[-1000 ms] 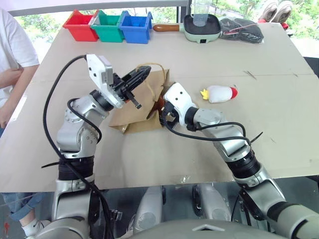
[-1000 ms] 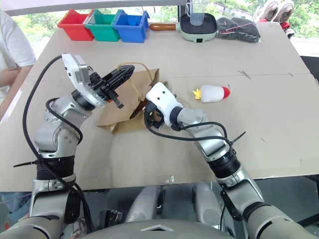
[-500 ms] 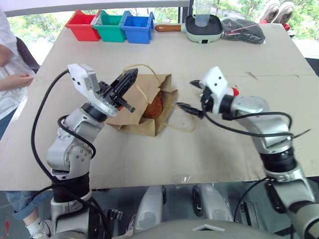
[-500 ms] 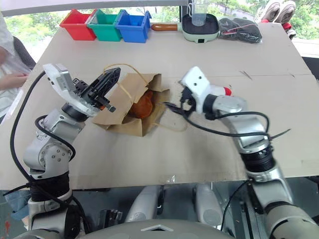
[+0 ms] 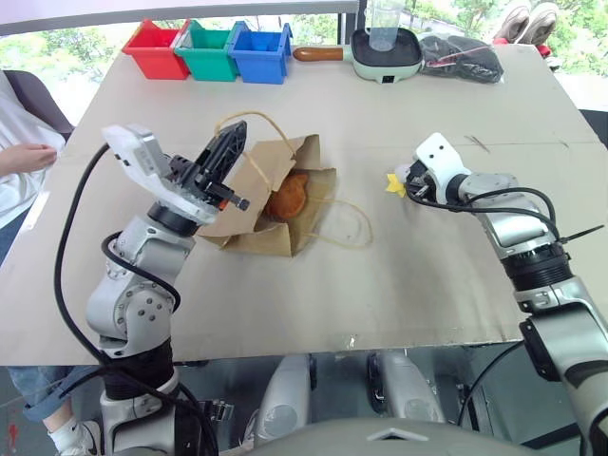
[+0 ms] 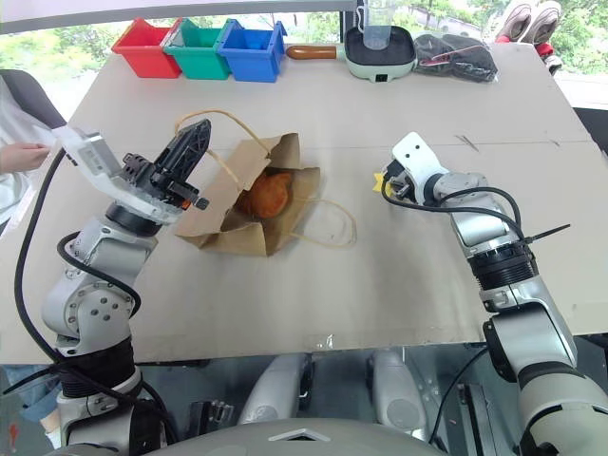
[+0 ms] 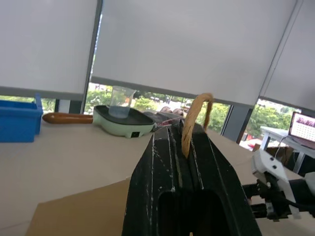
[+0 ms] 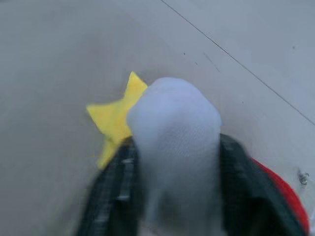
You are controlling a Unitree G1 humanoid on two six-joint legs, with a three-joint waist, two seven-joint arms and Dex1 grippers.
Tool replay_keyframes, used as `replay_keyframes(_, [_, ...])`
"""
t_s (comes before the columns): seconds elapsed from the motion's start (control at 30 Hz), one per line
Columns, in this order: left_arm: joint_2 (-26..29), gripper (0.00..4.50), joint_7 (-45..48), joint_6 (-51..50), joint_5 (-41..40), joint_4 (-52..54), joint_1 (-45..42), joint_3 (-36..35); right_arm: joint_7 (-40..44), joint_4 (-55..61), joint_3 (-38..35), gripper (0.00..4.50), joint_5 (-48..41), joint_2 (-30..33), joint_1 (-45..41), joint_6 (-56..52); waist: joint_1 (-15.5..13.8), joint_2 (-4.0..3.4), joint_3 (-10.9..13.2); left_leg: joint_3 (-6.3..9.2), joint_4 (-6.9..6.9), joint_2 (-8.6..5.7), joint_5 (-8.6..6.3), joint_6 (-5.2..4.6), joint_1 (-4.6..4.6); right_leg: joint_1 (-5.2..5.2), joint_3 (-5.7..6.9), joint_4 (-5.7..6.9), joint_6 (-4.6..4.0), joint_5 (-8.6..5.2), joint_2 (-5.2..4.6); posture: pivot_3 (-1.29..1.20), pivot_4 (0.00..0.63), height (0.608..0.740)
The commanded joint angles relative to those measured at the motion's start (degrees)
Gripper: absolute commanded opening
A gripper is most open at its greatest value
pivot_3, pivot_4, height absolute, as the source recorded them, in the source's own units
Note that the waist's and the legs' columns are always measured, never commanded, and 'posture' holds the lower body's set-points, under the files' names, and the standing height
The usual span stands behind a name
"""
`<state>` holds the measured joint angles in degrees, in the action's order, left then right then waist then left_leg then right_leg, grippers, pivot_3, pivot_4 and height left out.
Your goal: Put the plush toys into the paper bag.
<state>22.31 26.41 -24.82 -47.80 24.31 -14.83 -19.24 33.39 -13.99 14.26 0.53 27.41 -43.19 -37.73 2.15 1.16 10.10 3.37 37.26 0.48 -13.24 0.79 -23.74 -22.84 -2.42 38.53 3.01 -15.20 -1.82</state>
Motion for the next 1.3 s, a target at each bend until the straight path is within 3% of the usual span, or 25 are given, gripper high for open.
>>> replay_keyframes(0.03, [-0.5, 0.0, -0.2, 0.5, -4.1, 2.0, 0.6, -2.2, 2.8, 2.5, -0.2, 0.05, -0.1, 1.0, 1.4, 3.5, 0.0, 0.0, 0.0, 0.01, 0.0, 0.0, 0.0, 0.0, 0.0, 0.0, 0.01, 0.0, 0.0, 0.0, 0.0, 0.0, 0.15, 0.74])
replay_keyframes(0.17, [-1.2, 0.0, -1.7, -0.1, -7.3, 0.4, 1.9, -3.9, 10.7, 13.0, -1.4, 0.05, -5.6, 0.8, 3.7, 12.5, 0.1, -0.02, 0.0, 0.02, -0.01, 0.0, 0.0, 0.0, -0.02, 0.0, 0.01, -0.02, 0.0, 0.0, 0.0, 0.0, 0.15, 0.74])
replay_keyframes(0.33, [-0.4, 0.0, -1.1, -0.8, -9.3, -0.8, 1.2, -4.3, 12.4, 23.3, 2.3, 0.05, -10.1, -6.7, 1.8, 8.2, 0.4, -0.04, 0.0, 0.15, -0.03, 0.11, 0.0, 0.0, 0.01, -0.06, -0.02, 0.04, 0.0, 0.0, 0.1, 0.0, 0.15, 0.74])
replay_keyframes(0.5, [-0.3, 0.0, -1.1, -0.6, -9.1, -1.4, 0.2, -3.4, 8.3, 17.2, 6.2, 0.05, -7.1, -14.2, -2.4, 6.1, -0.3, -0.01, 0.0, 0.15, 0.06, 0.02, 0.01, 0.01, 0.01, 0.02, 0.11, 0.06, 0.0, 0.0, 0.04, 0.0, 0.15, 0.74])
replay_keyframes(0.63, [-0.6, 0.0, -1.4, -0.4, -9.3, -0.5, 0.1, -2.8, 0.1, 9.7, 5.6, 0.05, -3.7, -20.1, -6.1, 2.5, -0.4, -0.01, 0.0, 0.16, 0.07, -0.04, 0.01, 0.02, 0.0, 0.02, 0.1, 0.06, -0.01, 0.0, 0.0, 0.0, 0.15, 0.74])
replay_keyframes(0.9, [-0.8, 0.0, -1.2, 0.1, -9.6, 0.7, 2.0, -3.1, -6.0, 11.4, -2.9, 0.05, -9.8, -27.1, -5.5, -8.9, -0.2, -0.02, 0.0, 0.16, -0.04, -0.02, 0.01, 0.02, -0.02, -0.04, 0.08, 0.03, -0.01, 0.0, 0.0, 0.0, 0.15, 0.74])
replay_keyframes(1.1, [-0.7, 0.0, -0.3, -0.2, -9.7, 1.1, 2.3, -2.1, -10.2, 1.8, -0.6, 0.05, -6.2, -30.5, -6.9, -3.4, 0.1, -0.02, 0.0, 0.11, -0.05, -0.02, 0.01, 0.02, 0.01, -0.04, 0.09, 0.04, -0.02, 0.0, 0.02, 0.0, 0.15, 0.74])
replay_keyframes(1.2, [-1.0, 0.0, 0.0, 0.2, -8.7, 0.9, 2.1, -1.1, -5.7, -2.9, 3.1, 0.05, -5.4, -31.5, -7.8, 1.8, 0.2, -0.03, 0.0, 0.1, -0.06, -0.02, 0.01, 0.01, 0.01, -0.05, 0.08, 0.04, -0.02, 0.0, 0.04, 0.0, 0.15, 0.74])
replay_keyframes(1.3, [-1.2, 0.0, -0.1, 0.7, -8.2, 0.9, 2.2, -0.8, 2.2, -0.3, 6.5, 0.05, -6.7, -29.5, -6.6, 3.4, 0.2, -0.03, 0.0, 0.09, -0.07, -0.02, 0.01, 0.01, -0.03, -0.07, 0.08, 0.01, -0.01, 0.0, 0.03, 0.0, 0.15, 0.74])
